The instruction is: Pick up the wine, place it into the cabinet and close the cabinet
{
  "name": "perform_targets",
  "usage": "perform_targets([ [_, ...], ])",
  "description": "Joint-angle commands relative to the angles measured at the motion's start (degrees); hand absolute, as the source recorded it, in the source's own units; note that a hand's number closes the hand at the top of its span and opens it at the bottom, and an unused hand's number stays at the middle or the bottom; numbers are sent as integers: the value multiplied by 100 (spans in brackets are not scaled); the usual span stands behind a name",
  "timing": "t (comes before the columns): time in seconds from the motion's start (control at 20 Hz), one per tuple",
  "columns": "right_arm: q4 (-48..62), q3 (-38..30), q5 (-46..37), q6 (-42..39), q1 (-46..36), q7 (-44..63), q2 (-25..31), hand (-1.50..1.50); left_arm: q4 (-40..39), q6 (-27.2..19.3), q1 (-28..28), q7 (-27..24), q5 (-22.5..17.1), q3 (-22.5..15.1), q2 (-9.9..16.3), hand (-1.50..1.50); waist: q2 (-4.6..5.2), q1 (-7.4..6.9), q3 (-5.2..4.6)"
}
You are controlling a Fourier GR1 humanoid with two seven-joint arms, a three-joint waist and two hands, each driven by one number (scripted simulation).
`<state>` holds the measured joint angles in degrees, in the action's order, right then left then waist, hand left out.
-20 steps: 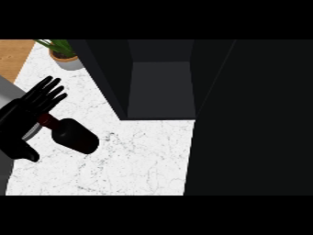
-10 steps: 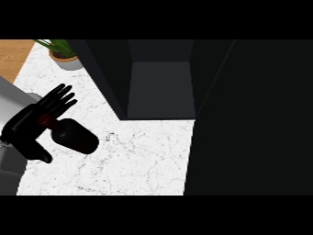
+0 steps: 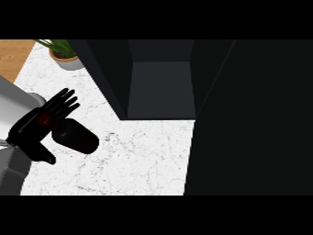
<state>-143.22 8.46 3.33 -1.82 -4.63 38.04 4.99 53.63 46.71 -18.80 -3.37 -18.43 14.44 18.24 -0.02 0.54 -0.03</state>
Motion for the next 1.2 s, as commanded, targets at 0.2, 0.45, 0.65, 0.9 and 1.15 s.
perform_targets([
  [0.2,-579,-466,563,-15,-106,268,60,-150,-531,-196,-195,-824,710,-259,-273,-150,4,1,2],
  [0.45,-671,-91,224,-22,-62,377,-38,-150,-1680,41,-627,-1466,1055,-152,84,-150,17,43,-5],
  [0.65,-843,61,174,-83,413,176,-113,-150,-1674,-4,-375,-1834,1300,-346,-49,-150,8,28,-2],
  [0.9,-812,-517,623,-186,65,388,158,-150,-1634,-72,-505,-1593,1197,-403,-239,-150,0,8,2],
  [1.15,-857,157,88,-196,579,-40,-170,-150,-2244,87,-632,-2014,1264,-335,-123,-150,7,47,-2],
])
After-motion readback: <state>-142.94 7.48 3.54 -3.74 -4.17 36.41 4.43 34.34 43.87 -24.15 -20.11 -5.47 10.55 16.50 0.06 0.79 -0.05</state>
